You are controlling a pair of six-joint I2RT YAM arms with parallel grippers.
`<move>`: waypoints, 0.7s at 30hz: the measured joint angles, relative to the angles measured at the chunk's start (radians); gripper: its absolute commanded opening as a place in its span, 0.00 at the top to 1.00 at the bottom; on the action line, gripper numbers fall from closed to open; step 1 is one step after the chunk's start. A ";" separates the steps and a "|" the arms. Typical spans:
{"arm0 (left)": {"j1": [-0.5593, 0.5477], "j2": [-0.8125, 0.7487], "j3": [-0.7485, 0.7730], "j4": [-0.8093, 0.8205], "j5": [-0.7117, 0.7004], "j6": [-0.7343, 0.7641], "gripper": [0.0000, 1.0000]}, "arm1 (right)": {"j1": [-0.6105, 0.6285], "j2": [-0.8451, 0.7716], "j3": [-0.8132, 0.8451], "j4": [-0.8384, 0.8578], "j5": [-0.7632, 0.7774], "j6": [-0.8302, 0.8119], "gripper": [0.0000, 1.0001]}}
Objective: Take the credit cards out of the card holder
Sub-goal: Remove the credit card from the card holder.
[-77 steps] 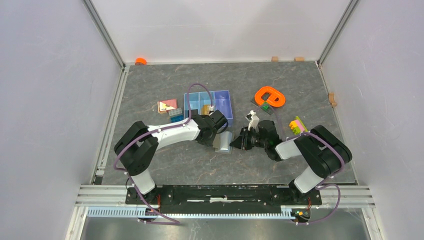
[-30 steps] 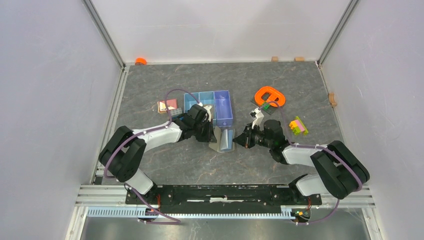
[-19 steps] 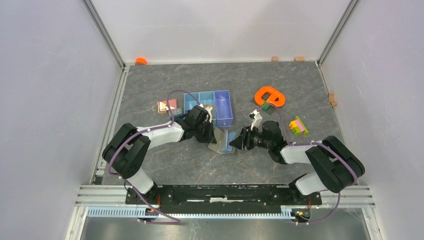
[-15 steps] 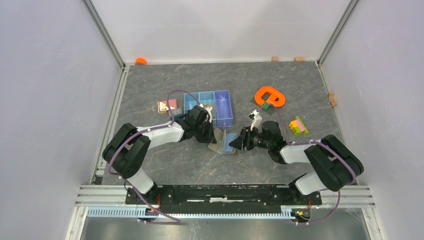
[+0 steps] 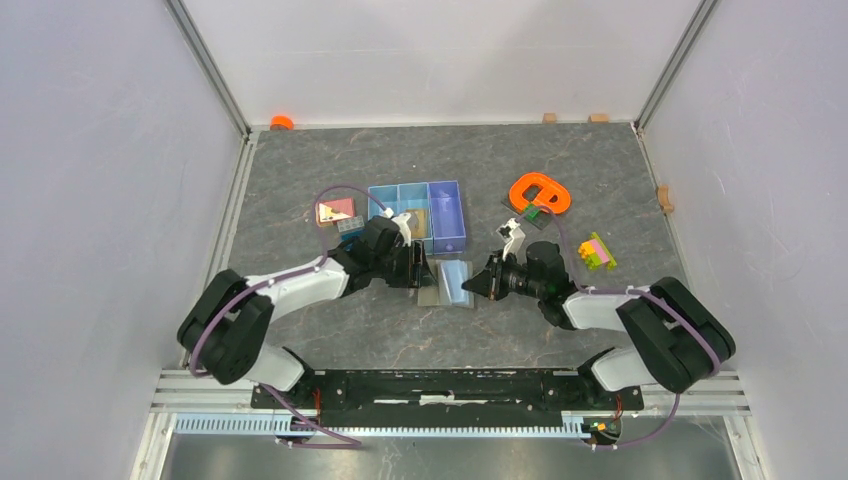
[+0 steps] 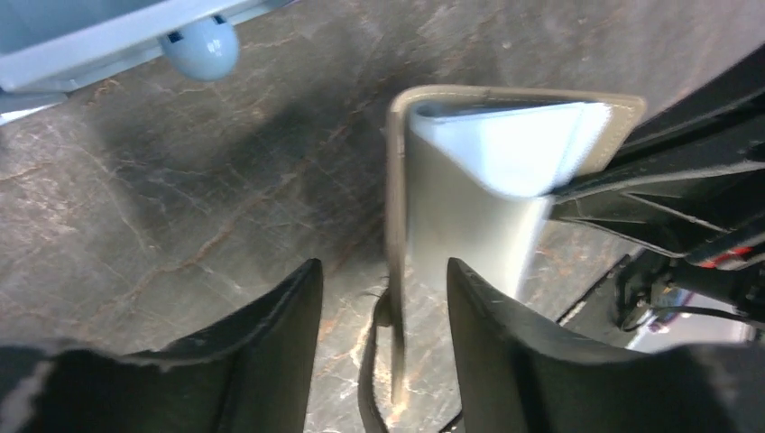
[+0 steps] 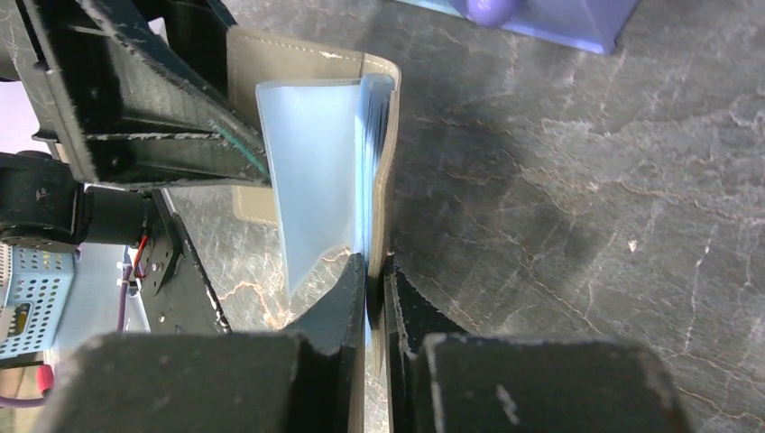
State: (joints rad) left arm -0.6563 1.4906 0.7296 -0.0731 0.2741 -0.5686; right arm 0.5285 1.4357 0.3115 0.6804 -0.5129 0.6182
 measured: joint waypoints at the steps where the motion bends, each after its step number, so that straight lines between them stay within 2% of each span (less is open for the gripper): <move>1: 0.000 -0.027 -0.017 0.021 0.006 -0.006 0.29 | 0.001 -0.016 0.000 -0.003 0.000 -0.007 0.92; 3: 0.000 -0.071 -0.043 0.055 0.022 -0.009 0.27 | 0.002 -0.047 -0.003 -0.005 0.000 -0.018 0.93; 4: 0.000 -0.088 -0.051 0.074 0.032 -0.010 0.15 | 0.002 -0.063 -0.006 -0.003 0.000 -0.022 0.93; 7: 0.000 -0.097 -0.056 0.125 0.064 -0.012 0.00 | 0.002 -0.090 -0.018 0.006 -0.003 -0.027 0.93; 21: -0.009 -0.116 -0.103 0.298 0.158 -0.019 0.00 | 0.008 -0.090 -0.064 0.180 -0.117 0.059 0.94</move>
State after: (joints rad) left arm -0.6655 1.3743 0.6262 0.2245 0.4324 -0.5877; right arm 0.5369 1.3453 0.2474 0.8608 -0.6296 0.6769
